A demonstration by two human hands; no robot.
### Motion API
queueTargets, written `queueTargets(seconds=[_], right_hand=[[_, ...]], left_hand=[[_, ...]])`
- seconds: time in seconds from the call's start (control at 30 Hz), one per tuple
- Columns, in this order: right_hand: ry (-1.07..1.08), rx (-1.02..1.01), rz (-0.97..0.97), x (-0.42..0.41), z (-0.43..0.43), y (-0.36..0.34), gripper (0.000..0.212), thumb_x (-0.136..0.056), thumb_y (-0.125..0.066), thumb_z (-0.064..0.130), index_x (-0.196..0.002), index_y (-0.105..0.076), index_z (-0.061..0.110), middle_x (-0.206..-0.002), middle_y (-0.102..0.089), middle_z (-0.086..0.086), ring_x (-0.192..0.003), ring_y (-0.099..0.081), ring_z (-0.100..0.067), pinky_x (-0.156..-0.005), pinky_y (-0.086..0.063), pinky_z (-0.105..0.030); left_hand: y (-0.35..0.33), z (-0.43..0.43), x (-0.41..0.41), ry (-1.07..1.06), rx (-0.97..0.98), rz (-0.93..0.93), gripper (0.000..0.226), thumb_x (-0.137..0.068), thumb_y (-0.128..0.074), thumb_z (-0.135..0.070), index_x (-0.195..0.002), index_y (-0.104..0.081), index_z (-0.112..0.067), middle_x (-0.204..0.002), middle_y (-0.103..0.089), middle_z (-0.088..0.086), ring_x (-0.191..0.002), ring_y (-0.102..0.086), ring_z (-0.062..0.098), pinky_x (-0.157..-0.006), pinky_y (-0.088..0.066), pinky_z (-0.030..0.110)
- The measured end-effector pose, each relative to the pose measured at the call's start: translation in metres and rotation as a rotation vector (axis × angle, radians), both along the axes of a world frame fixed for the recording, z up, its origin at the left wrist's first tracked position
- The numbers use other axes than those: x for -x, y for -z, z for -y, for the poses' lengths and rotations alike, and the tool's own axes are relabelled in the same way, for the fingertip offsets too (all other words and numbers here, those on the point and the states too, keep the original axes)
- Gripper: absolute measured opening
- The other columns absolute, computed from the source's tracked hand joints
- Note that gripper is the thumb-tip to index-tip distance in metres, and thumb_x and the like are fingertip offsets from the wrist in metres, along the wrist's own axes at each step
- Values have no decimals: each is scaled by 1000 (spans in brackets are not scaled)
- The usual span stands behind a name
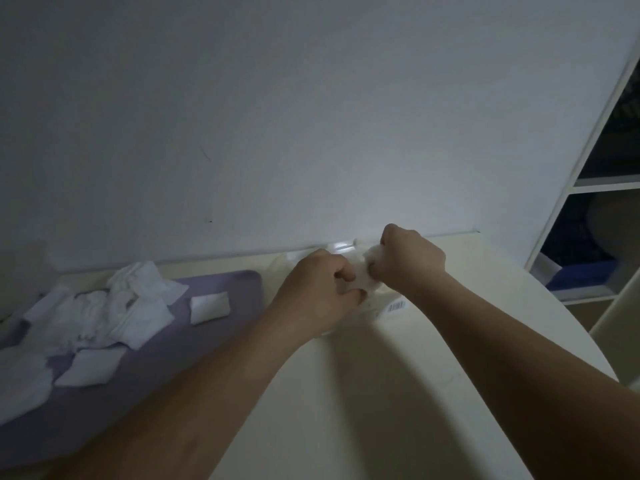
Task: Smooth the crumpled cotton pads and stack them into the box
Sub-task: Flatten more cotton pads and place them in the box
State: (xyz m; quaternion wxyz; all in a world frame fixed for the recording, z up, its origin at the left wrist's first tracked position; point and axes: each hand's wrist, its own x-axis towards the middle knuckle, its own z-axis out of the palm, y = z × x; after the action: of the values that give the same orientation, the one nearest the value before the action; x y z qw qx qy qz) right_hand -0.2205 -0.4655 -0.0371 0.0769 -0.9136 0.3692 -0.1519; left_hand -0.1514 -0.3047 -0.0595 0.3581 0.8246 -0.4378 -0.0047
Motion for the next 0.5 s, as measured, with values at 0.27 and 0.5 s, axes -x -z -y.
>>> queueTargets(seconds=[0.27, 0.5], right_hand=[[-83, 59, -119, -5, 3, 0, 24, -84, -62, 22, -107, -56, 22, -93, -62, 2, -85, -64, -25, -69, -47, -30], [-206, 457, -165, -5, 5, 14, 33, -81, -64, 10, -108, -48, 21, -80, -47, 4, -78, -47, -24, -67, -30, -32]], left_hand=[[4, 2, -1, 4, 38, -94, 29, -81, -84, -40, -104, -71, -26, -94, -49, -17, -77, -52, -1, -66, -38, 14], [1, 1, -1, 13, 14, -52, 30, -82, -83, -41, -106, -72, -27, -102, -55, -11, -80, -54, 4, -67, -35, 10]])
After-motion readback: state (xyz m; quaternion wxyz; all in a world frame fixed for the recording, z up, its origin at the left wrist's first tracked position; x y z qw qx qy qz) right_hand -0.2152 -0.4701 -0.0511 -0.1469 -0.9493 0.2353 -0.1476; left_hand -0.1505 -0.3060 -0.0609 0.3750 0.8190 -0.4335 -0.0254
